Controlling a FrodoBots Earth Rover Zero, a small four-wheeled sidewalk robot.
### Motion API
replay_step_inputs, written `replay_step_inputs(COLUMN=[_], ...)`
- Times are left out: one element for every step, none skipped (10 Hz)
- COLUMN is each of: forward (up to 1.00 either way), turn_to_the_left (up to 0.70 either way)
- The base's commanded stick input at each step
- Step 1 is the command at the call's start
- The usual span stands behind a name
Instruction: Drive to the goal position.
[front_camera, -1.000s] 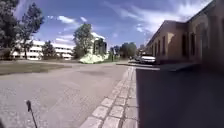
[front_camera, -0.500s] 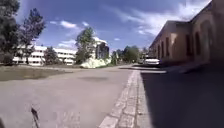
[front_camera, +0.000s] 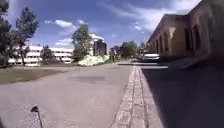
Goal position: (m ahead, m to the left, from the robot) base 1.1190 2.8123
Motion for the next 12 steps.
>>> replay_step_inputs(forward=[-0.17, -0.17, -0.17, -0.17, -0.17, -0.17, -0.17, -0.17, -0.17, -0.17, -0.17, -0.17], turn_to_the_left=[0.01, 0.01, 0.01, 0.01, 0.01, 0.01, 0.01, 0.01, -0.22, -0.33, -0.33, -0.33])
